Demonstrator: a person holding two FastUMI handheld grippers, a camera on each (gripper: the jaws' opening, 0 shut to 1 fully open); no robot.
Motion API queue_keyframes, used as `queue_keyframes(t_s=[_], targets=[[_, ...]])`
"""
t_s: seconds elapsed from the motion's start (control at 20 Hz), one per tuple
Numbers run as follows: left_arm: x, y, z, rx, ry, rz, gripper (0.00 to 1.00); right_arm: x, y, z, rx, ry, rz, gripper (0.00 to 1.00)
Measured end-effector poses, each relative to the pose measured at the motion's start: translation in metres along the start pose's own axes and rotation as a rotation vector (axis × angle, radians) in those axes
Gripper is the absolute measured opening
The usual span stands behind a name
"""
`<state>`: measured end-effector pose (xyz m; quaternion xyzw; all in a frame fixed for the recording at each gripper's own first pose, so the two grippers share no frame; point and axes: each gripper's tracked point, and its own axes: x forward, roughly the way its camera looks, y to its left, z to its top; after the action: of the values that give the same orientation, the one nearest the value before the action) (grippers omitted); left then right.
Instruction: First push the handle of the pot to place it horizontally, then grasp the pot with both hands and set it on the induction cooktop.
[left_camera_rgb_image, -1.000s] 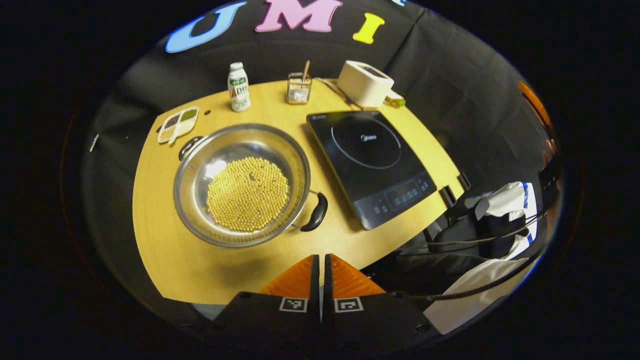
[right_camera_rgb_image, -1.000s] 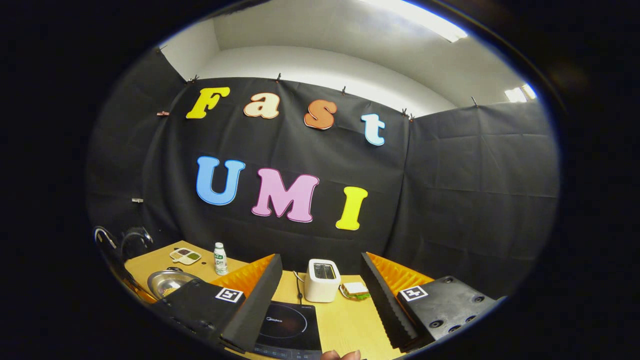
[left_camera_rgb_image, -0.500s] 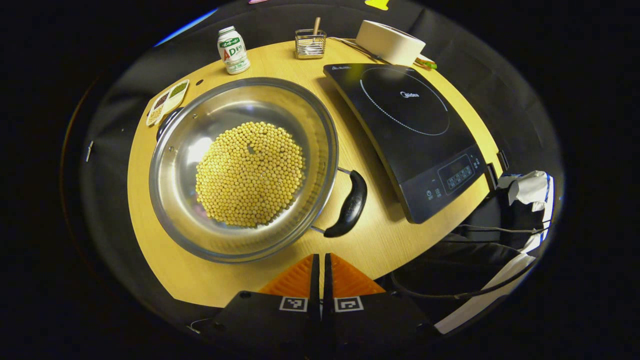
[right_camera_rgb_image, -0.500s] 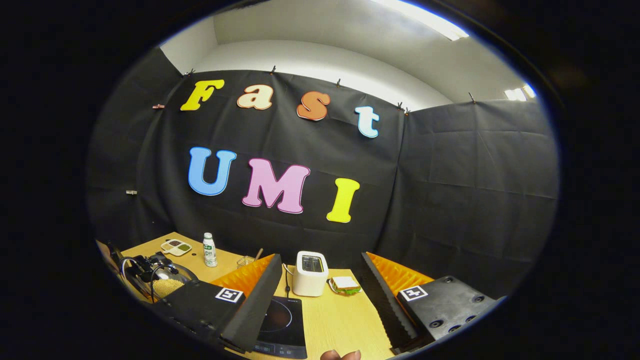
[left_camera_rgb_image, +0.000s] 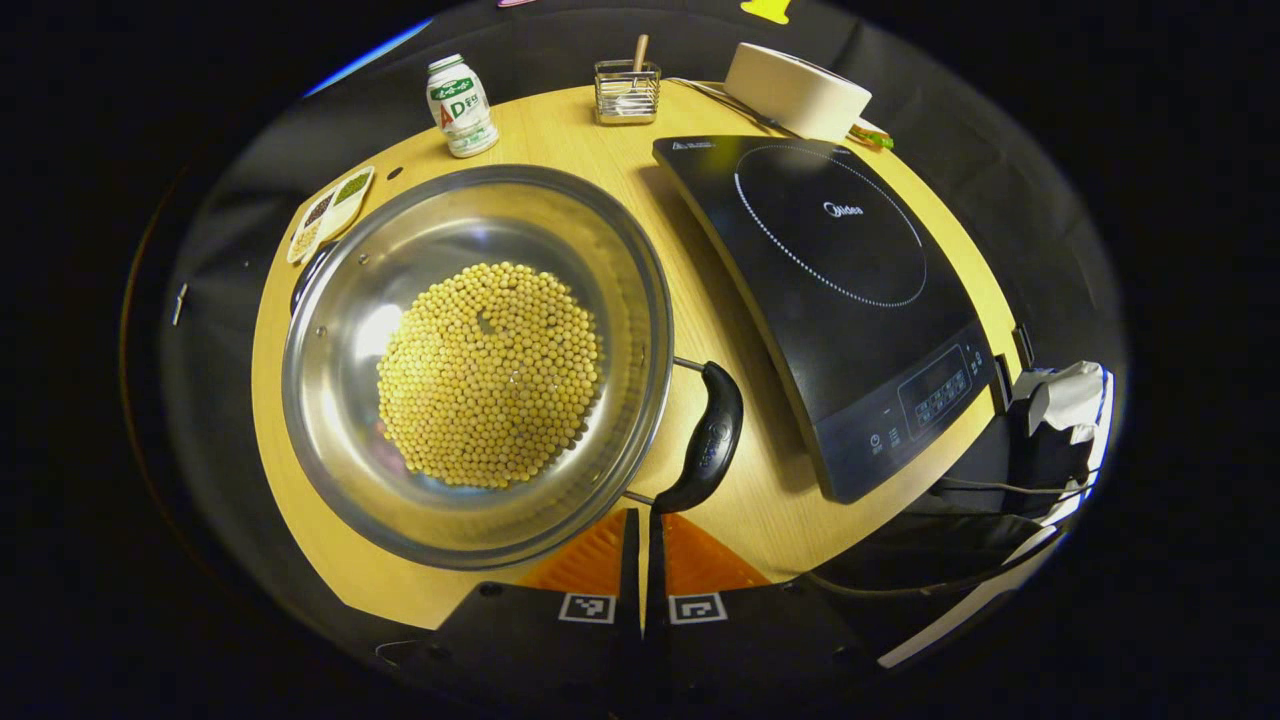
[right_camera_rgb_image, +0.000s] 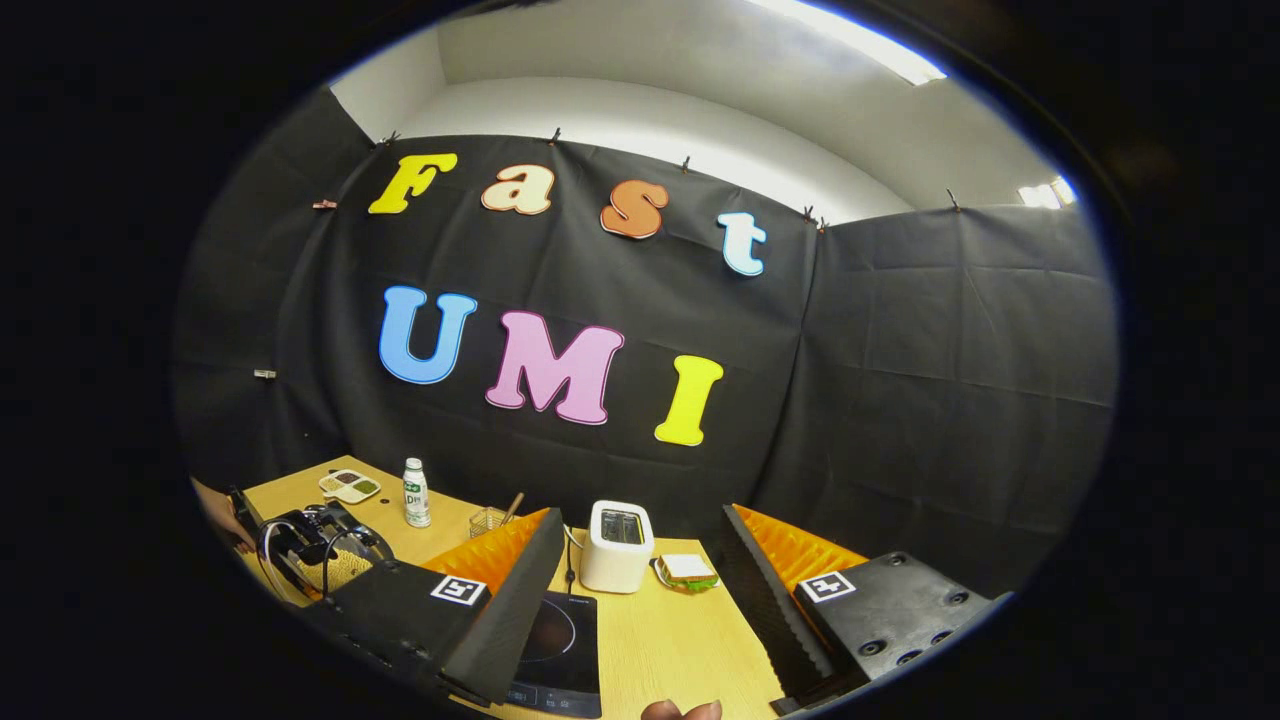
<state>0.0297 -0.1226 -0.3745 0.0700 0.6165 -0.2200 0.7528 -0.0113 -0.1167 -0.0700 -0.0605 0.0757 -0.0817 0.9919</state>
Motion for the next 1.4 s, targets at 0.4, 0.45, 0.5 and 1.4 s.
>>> queue_keyframes(t_s=[0.4,0.45,0.5,1.4], targets=[[0.015,-0.009,0.057,-0.008,-0.063,0.015,0.05,0.018,-0.006,-0.005,-0.012,0.007,-0.006,0.97],[0.017,-0.009,0.066,-0.011,-0.069,0.014,0.05,0.021,-0.007,-0.006,-0.016,0.009,-0.009,0.97],[0.019,-0.009,0.071,-0.012,-0.075,0.013,0.05,0.023,-0.009,-0.007,-0.020,0.011,-0.013,0.97],[0.036,0.002,0.143,-0.003,-0.171,0.016,0.05,0.040,-0.013,-0.020,-0.039,0.056,-0.045,0.97]])
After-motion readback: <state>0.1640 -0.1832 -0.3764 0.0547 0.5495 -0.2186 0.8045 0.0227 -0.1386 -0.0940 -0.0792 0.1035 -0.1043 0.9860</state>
